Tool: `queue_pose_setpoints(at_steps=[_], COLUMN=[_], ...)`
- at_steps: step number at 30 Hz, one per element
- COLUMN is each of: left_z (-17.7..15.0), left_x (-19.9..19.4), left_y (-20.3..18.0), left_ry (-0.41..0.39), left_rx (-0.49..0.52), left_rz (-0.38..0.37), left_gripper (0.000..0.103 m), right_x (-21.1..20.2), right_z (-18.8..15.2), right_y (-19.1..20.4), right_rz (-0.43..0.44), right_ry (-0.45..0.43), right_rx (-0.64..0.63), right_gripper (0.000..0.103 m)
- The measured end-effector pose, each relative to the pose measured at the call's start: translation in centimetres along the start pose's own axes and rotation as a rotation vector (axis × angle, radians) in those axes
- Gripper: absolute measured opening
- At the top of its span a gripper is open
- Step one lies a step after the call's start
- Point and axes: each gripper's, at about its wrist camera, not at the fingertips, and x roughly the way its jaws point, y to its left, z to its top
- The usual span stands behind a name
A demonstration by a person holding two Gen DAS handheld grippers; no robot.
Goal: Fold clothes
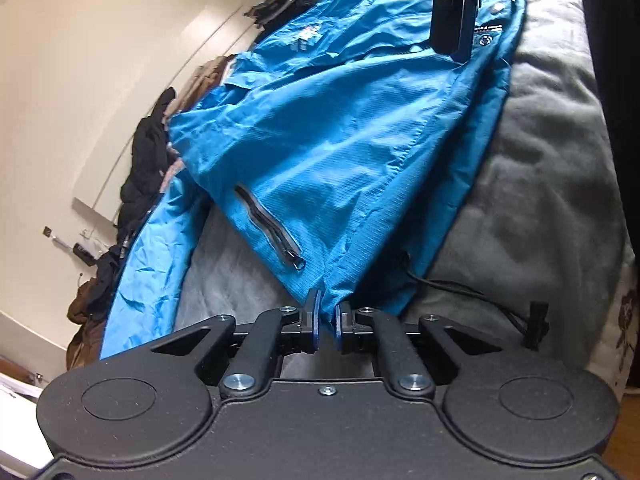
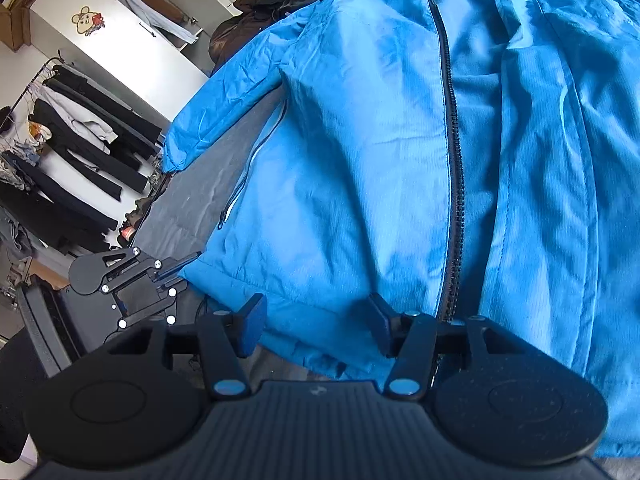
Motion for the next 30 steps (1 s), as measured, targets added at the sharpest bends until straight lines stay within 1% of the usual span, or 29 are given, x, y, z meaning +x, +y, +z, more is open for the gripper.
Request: queue_pose_setpoints(at_steps=[1,3,6,7,8,10,12,13,14,16,19,22,25,27,28,29,30], left_z=[0.1,0.2,0.2,0.3,0.3,0.3,0.2,0.2,0.0,-0.5,-0.9,-1.0,-0.2,0.0,0.2,0.2,0.1], left_x=[0.0,0.0,-0.2,-0.2,-0.2,-0.1,0.0,0.1,0.1,-0.1,-0.3,-0.4,-0.3,-0.4,-0.5,-0.4,-0.3], left_y=[0.0,0.3,0.2,0.1,0.0,0.0,0.1,0.1,0.0,-0.1,0.0,0.0,0.1,0.2,0.2,0.1,0.0], left_ry=[0.001,-0.001,-0.014,-0.018,-0.021,-0.031,-0.032,-0.026,-0.020,-0.020,-0.018,-0.016,0.008,0.004,0.002,0.003,0.004], left_rx=[0.004,0.006,0.020,0.026,0.034,0.034,0.015,0.009,0.014,0.030,0.027,0.028,0.005,-0.006,-0.011,-0.003,0.009], left_rz=[0.009,0.022,0.040,0.048,0.056,0.046,0.016,-0.007,-0.015,-0.015,-0.021,-0.017,-0.017,-0.010,-0.007,0.000,0.002], left_gripper=[0.017,0.022,0.037,0.045,0.046,0.046,0.031,0.017,0.010,0.007,0.007,0.009,0.011,0.019,0.027,0.029,0.029], right_x=[-0.4,-1.3,-2.5,-2.9,-3.1,-3.4,-3.5,-3.6,-3.5,-3.3,-3.1,-2.9,-3.1,-3.3,-3.4,-3.4,-3.4], right_z=[0.1,0.5,1.0,1.2,1.4,1.6,1.6,1.5,1.5,1.6,1.5,1.3,1.2,1.1,1.1,1.1,1.1], right_y=[0.2,0.8,2.6,3.3,4.0,5.5,7.0,7.5,7.9,8.5,8.8,9.0,8.9,9.1,9.3,9.5,9.7], right_rz=[0.004,0.033,0.092,0.113,0.131,0.165,0.193,0.200,0.204,0.209,0.211,0.184,0.165,0.144,0.131,0.117,0.104], right_ry=[-0.004,-0.023,-0.037,-0.039,-0.039,-0.021,-0.001,0.003,0.007,0.013,0.024,0.029,0.022,0.007,0.002,-0.003,-0.008], right_rx=[-0.003,-0.022,-0.058,-0.070,-0.085,-0.121,-0.148,-0.160,-0.171,-0.184,-0.189,-0.207,-0.212,-0.223,-0.231,-0.239,-0.246], right_gripper=[0.055,0.055,0.055,0.055,0.055,0.055,0.055,0.056,0.057,0.057,0.058,0.058,0.058,0.058,0.058,0.058,0.058])
